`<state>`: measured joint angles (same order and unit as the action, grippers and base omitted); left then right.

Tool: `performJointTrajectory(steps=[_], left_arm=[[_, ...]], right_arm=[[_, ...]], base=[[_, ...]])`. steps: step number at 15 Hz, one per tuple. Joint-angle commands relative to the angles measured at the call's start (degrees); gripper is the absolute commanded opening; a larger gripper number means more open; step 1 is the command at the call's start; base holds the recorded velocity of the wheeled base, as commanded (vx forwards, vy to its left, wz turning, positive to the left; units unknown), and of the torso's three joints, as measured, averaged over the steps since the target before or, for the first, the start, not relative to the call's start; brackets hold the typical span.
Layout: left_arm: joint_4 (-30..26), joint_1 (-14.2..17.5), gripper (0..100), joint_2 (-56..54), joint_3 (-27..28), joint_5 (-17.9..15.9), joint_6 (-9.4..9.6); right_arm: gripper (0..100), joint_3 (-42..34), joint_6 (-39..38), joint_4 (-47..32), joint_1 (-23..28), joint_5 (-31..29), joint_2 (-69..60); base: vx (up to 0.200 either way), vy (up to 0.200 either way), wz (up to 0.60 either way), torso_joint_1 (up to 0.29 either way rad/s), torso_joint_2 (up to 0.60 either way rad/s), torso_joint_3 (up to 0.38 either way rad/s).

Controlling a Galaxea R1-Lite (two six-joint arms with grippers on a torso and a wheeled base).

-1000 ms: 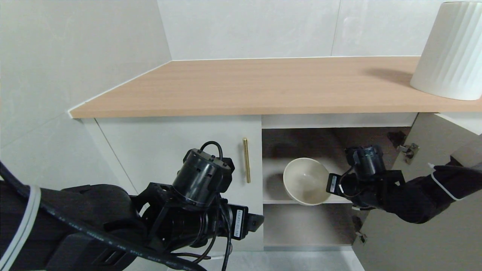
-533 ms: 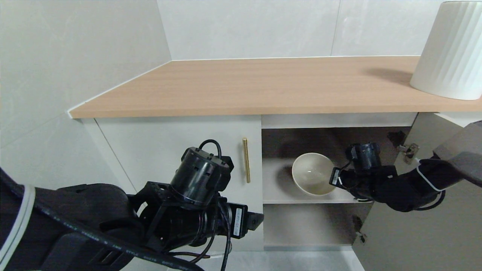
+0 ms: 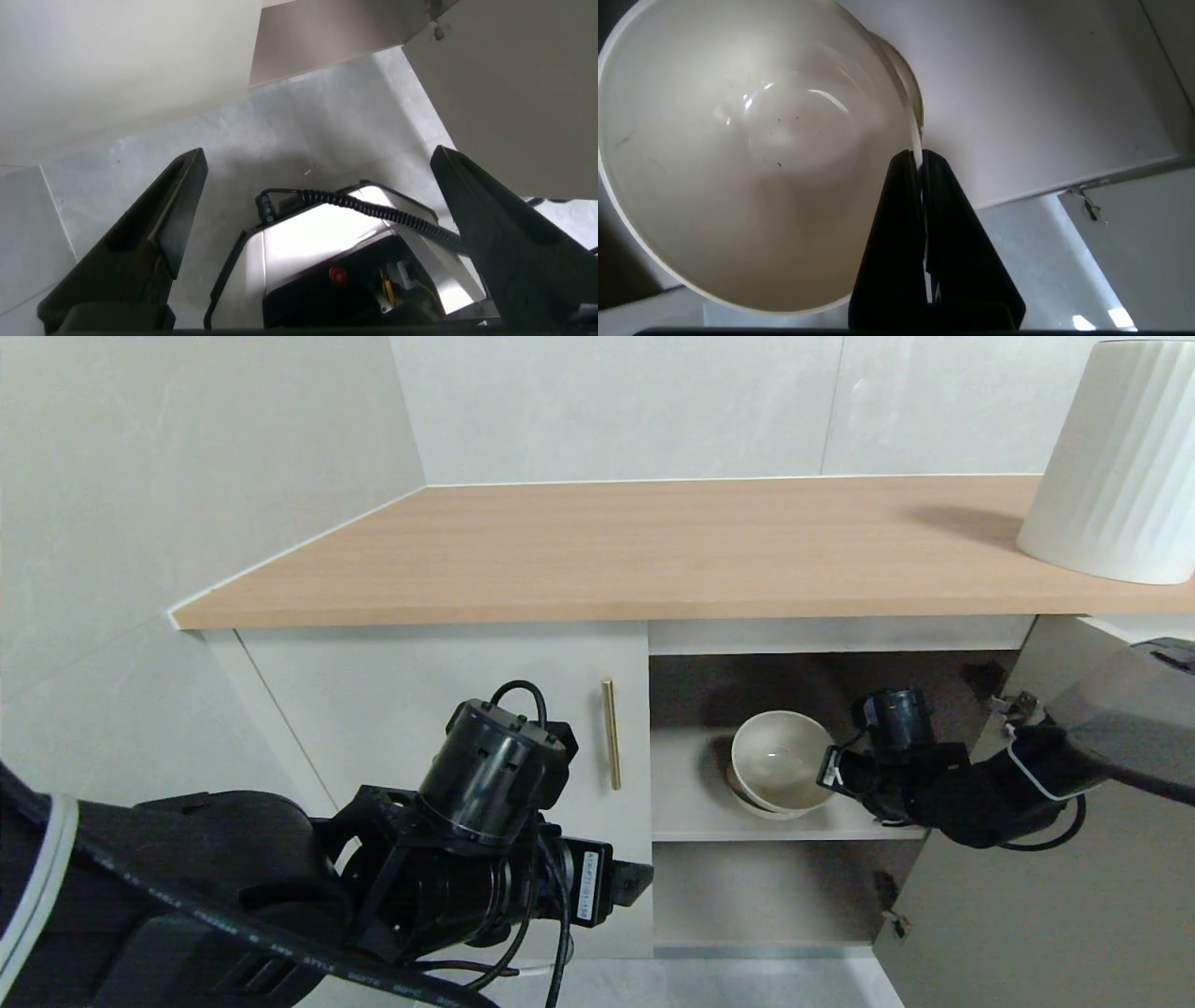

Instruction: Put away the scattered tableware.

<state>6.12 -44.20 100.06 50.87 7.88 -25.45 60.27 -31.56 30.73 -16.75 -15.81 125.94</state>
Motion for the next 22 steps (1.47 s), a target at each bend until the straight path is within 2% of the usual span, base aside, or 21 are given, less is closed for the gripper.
performJointTrajectory(steps=[1,17,18,22], left_arm=[[0.0,0.0,100,0.0,0.0,0.0,-0.03],[0.0,0.0,100,0.1,0.0,0.0,-0.03],[0.0,0.0,100,0.1,0.0,0.0,-0.03],[0.0,0.1,100,0.1,0.0,0.0,-0.03]], right_arm=[[0,1.0,0.0,0.0,0.0,-0.1,1.4],[0,3.3,0.0,-0.2,0.0,-0.4,4.1],[100,3.2,0.0,-0.2,-0.1,-0.4,4.0],[100,2.7,0.0,-0.2,-0.4,-0.4,3.8]], base=[[0.000,0.000,0.00,0.000,0.00,0.000],[0.000,0.000,0.00,0.000,0.00,0.000],[0.000,0.000,0.00,0.000,0.00,0.000],[0.000,0.000,0.00,0.000,0.00,0.000]])
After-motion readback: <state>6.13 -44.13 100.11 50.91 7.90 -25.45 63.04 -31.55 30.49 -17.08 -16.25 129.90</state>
